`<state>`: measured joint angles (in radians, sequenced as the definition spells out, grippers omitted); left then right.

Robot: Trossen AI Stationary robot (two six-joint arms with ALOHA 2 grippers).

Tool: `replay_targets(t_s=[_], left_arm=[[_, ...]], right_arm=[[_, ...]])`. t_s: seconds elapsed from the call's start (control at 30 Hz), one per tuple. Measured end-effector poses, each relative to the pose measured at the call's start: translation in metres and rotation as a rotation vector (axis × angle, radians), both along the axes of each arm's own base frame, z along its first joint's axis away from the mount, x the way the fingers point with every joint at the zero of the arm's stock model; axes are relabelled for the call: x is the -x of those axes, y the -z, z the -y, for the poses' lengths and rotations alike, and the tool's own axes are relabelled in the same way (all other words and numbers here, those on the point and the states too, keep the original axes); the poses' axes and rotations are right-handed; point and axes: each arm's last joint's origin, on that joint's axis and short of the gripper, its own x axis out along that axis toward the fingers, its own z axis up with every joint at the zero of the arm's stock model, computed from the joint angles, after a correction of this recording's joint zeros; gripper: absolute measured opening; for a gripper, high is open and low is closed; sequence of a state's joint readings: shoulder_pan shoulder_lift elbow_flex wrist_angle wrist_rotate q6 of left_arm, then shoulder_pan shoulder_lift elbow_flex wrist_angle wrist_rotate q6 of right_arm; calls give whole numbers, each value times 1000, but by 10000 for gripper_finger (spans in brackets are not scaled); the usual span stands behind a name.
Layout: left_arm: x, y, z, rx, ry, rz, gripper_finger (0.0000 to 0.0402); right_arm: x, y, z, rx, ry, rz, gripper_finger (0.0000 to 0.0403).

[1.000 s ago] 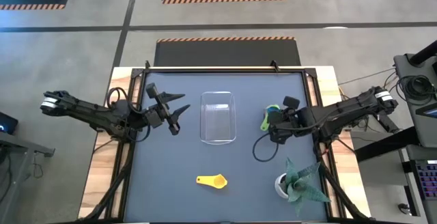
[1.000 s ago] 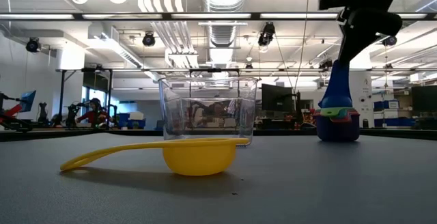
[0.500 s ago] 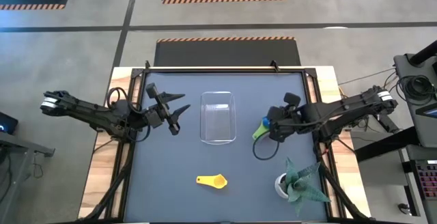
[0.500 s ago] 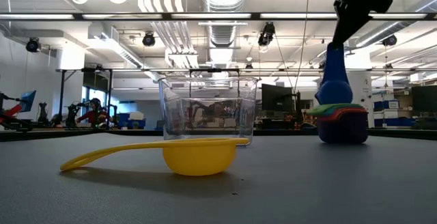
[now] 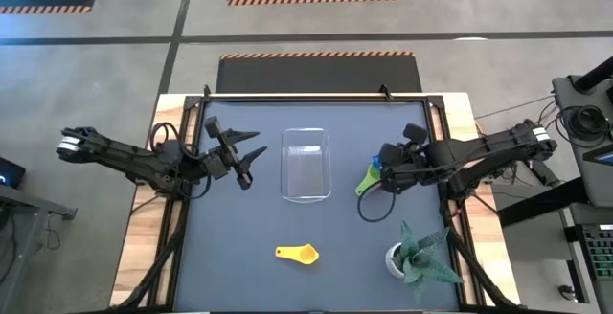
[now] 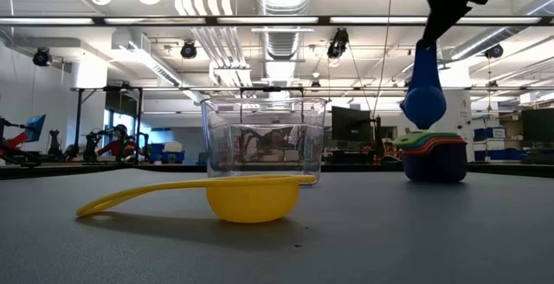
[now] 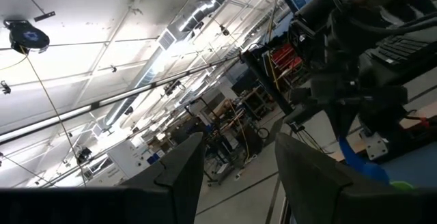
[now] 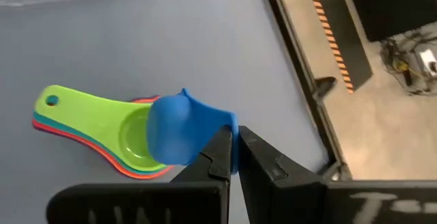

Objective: Nest measuring cups in basket
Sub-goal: Stack the blue measuring cup on top of the green measuring cup

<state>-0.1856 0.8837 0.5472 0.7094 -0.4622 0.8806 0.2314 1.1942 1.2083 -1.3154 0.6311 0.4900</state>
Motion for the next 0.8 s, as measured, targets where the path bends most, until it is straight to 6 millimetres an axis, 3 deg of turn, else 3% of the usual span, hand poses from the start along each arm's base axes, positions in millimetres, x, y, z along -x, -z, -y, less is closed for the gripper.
replay_targets(t_s=[0.13, 0.3, 0.5, 0.8], left_arm=[[0, 0, 0, 0, 0, 0, 162], [0, 0, 0, 0, 0, 0, 162], [0, 0, 0, 0, -1, -5, 162], [-1, 1, 0, -1, 0, -12, 162]], right_arm=[[-2, -6, -1, 44, 28, -35, 8], [-19, -7, -11, 145, 68, -136, 8], [-43, 4, -26, 175, 70, -163, 8], [-52, 28, -34, 196, 108, -209, 8]])
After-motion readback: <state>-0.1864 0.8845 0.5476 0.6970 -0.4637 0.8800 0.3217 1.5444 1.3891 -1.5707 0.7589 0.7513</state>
